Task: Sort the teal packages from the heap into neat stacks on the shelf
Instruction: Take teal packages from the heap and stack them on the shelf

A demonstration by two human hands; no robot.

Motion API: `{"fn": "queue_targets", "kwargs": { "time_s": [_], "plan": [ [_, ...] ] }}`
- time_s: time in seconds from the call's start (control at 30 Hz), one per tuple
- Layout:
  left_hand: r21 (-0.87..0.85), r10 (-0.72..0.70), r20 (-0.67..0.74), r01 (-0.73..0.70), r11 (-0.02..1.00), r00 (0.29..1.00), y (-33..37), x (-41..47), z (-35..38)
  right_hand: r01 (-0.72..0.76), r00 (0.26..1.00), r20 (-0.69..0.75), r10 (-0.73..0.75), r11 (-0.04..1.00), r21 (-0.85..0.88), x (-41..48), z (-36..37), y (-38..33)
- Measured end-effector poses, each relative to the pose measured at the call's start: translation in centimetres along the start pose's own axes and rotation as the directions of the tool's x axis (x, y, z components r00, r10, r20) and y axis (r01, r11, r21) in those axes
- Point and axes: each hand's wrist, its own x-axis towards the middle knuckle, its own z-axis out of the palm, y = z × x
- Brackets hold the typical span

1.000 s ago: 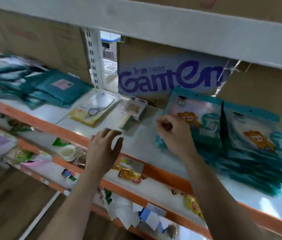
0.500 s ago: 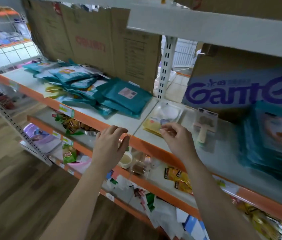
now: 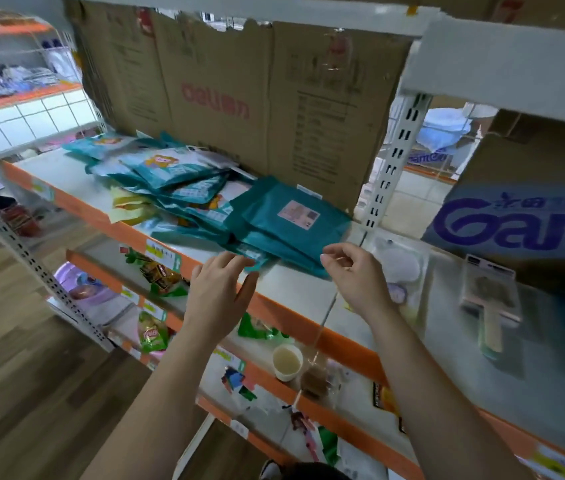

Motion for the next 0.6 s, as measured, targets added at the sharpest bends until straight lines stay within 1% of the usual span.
{"fn": "queue_targets", "kwargs": {
  "time_s": [0.07,0.23,0.33,0.47,0.6],
  "plan": [
    [-0.012,0.003,-0.018,-0.003,1.0,1.0,-1.1,1.9,0.1,0.011,1.0,0.015,-0.011,1.0,-0.025,2.0,1.1,-0.2],
    [-0.059,-0.003,-0.054,0.0,0.998,0.999,-3.5,5.1,0.9,0.086,0.995,0.07,-0.076,0.985,-0.148,5.8,3.6,-0.1],
    [-0.078,-0.011,-0.033,0.008,0.997,0.999,-4.6,6.0,1.3,0.093,0.992,0.101,-0.074,0.976,-0.197,6.9,5.1,0.2],
    [-0.091,0.0,-0.021,-0.002,0.996,1.0,-6.1,7.5,1.6,0.095,0.993,0.088,-0.074,0.961,-0.258,7.8,6.9,0.3],
    [-0.11,0.039,-0.038,-0.043,0.993,0.999,-7.4,9.4,1.7,0.062,0.995,0.096,-0.027,0.923,-0.379,8.5,8.2,0.3]
  ]
}}
